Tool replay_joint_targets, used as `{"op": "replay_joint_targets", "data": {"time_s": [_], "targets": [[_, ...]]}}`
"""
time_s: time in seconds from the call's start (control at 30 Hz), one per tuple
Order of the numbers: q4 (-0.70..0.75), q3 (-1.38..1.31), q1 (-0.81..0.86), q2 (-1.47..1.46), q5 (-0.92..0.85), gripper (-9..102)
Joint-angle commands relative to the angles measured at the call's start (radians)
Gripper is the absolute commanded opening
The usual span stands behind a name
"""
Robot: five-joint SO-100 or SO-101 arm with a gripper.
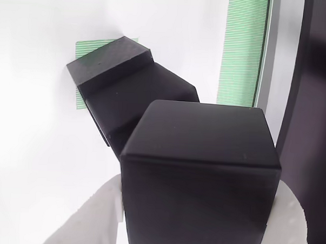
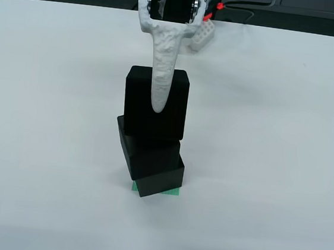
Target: Stack 3 Blocks on the chosen place.
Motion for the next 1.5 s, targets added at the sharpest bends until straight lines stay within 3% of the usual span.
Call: {"op": "replay_joint_targets", "data": {"time_s": [0.0, 0.37, 0.67, 1.47], "targets": [[-0.003, -0.054, 0.012, 0.000, 0.006, 21], [-0.003, -0.060, 0.021, -0.009, -0.005, 22], [-0.005, -0.066, 0.037, -0.009, -0.006, 46], [-0.003, -0.074, 0.055, -0.008, -0.008, 45]]}}
